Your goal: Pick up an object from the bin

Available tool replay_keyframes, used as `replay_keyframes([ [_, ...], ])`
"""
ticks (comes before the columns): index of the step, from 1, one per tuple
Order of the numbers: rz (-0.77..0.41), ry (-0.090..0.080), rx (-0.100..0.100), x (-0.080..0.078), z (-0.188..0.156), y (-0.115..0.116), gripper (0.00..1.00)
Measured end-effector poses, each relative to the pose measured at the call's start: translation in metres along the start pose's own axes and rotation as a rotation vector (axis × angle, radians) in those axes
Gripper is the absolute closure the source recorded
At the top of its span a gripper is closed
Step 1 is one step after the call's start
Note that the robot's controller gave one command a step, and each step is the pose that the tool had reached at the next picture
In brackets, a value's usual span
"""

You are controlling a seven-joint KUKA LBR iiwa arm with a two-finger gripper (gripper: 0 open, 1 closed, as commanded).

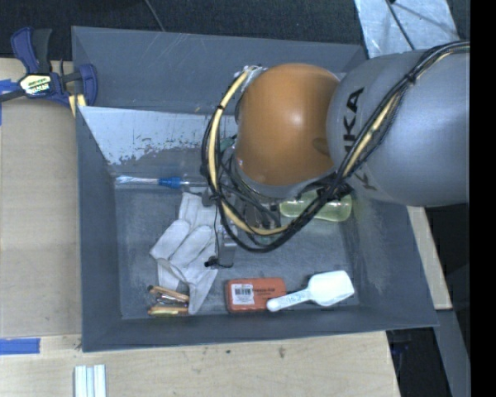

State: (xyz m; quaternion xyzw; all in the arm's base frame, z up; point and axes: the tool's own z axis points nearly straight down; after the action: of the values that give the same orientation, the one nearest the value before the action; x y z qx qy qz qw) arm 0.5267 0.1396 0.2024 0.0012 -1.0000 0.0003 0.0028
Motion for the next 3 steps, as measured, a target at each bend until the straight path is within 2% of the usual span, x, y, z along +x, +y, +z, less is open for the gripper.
replay_keyframes([
  [1, 0.002, -0.008, -0.002, -0.002, -0.005, -0.001, 0.0],
  [2, 0.0, -0.016, -0.004, -0.038, 0.043, -0.009, 0.0],
  [3, -0.004, -0.01, -0.002, -0.048, 0.107, -0.015, 0.0],
])
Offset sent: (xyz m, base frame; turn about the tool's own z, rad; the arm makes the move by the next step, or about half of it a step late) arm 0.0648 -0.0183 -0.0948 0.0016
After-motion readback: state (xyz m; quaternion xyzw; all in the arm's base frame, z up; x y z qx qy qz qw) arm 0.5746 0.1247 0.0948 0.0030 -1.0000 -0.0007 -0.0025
